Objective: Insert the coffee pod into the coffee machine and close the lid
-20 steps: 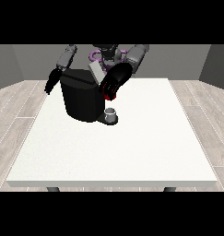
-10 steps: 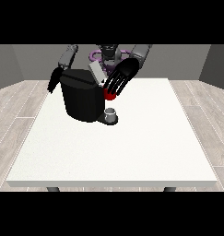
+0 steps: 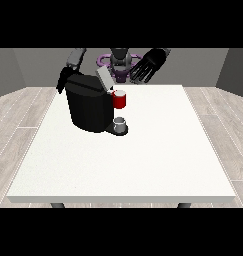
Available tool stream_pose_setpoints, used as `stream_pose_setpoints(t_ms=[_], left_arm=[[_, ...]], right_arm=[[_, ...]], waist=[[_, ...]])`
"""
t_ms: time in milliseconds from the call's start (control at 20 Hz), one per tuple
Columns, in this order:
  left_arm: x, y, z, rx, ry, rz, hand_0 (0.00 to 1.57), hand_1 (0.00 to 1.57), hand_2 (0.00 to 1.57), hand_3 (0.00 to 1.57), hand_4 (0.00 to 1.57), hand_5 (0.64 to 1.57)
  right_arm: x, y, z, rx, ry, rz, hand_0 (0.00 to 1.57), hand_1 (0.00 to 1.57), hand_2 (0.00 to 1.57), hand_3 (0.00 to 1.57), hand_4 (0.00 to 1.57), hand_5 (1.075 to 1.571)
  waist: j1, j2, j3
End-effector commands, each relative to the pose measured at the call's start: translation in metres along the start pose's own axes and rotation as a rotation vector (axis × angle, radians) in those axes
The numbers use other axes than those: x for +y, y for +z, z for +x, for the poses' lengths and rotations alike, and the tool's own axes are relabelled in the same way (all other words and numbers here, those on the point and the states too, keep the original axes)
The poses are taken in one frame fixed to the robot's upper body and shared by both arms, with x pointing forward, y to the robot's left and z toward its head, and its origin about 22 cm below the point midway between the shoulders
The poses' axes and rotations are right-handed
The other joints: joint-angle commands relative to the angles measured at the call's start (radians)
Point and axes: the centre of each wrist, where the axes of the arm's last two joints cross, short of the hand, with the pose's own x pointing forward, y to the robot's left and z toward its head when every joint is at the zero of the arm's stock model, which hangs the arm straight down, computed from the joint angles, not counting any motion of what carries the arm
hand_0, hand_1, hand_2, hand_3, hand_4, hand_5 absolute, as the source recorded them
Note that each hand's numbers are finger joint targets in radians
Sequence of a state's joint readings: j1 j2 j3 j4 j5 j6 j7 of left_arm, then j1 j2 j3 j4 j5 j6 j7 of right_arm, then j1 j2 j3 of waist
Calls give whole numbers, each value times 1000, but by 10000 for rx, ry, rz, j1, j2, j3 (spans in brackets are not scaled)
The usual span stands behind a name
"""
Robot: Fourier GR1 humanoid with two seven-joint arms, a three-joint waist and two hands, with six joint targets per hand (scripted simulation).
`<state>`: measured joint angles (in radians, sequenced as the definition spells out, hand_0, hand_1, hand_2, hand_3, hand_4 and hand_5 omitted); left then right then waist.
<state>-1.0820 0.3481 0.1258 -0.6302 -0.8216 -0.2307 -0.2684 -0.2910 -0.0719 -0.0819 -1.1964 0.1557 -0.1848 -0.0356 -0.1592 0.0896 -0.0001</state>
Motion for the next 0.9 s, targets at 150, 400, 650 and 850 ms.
stream_pose_setpoints(t_ms=[150, 400, 650, 850], left_arm=[[-117, 31, -40, 191, 6561, 633, 0, 0, 0, 0, 467, 1571], [-218, 83, -56, 1554, 9159, 62, 0, 0, 0, 0, 394, 1571], [-241, 96, -51, 1984, 9842, -839, 0, 0, 0, 0, 323, 1571], [-241, 111, -62, 2472, 9998, -421, 0, 0, 0, 0, 420, 1571]], right_arm=[[-16, 27, -35, 868, -346, -480, 0, 0, 0, 0, 0, 1571], [-8, 30, -24, 573, -1090, 510, 0, 0, 0, 0, 0, 1571], [-10, 13, 3, 72, -422, 871, 0, 0, 0, 0, 62, 1571], [-20, 8, 25, -320, -64, 1810, 0, 0, 0, 0, 251, 1571]], waist=[[1233, -1806, -29], [2226, -3416, -9], [2863, -3971, 1], [2704, -3998, 1]])
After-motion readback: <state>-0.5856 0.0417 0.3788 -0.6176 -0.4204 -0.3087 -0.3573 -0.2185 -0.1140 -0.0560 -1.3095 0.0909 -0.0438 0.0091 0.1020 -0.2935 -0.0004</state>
